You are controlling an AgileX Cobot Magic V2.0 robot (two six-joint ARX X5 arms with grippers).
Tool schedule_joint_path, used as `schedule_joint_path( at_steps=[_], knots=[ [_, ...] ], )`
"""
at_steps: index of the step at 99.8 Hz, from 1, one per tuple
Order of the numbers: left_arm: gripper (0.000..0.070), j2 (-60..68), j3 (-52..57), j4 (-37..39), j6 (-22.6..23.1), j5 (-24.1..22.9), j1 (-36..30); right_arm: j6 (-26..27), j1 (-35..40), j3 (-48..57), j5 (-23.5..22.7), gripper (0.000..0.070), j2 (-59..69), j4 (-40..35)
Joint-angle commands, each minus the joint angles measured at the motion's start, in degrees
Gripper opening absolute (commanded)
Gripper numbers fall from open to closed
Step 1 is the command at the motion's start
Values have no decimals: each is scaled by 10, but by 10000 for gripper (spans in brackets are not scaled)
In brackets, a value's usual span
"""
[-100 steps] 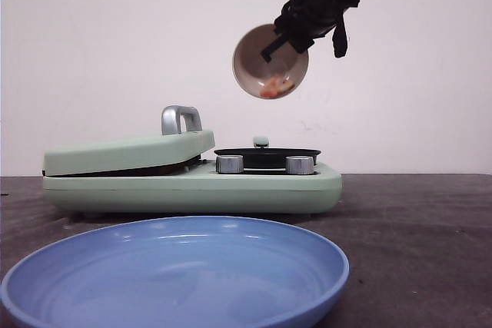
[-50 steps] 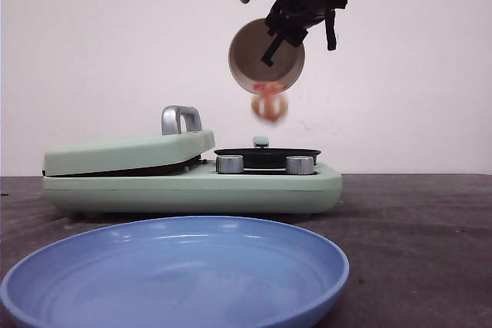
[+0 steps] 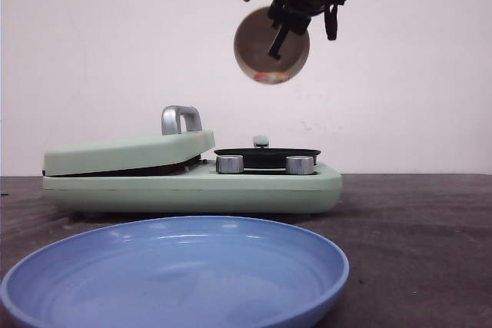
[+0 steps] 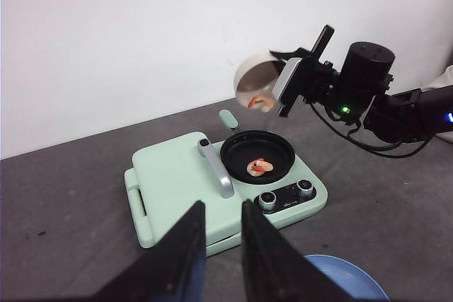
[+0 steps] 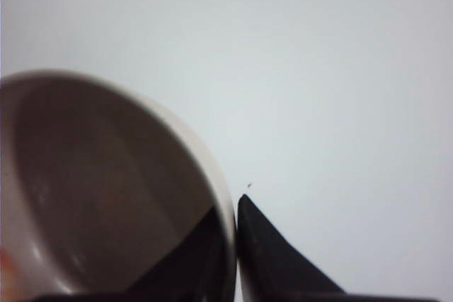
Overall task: Make breakfast with bread and shrimp
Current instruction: 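Tilt the bowl with the right gripper to pour shrimp into the pan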
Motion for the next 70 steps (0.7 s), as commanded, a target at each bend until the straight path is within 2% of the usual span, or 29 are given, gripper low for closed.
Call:
schedule_joint_path(
  at_steps=[1,23,33,45,56,70],
  knots=[
    [10,6,9,3,3,-1,-3,-36,7,14,-3,4,9,19],
    [10,6,9,0,3,-1,-3,-51,7,14,-11,4,9,35],
    [10,6,9,-5,3,-1,-3,-21,7,14,-8,4,9,32],
    [10,6,9,-5,3,-1,-3,94,8,21,30,4,8,-5],
    [10,6,9,-5,3,-1,-3,206,-3,40,61,5,-4,-108],
    [10,6,9,-4,1,-1,-3,410,-26,54,55,5,-43,-266]
  ],
)
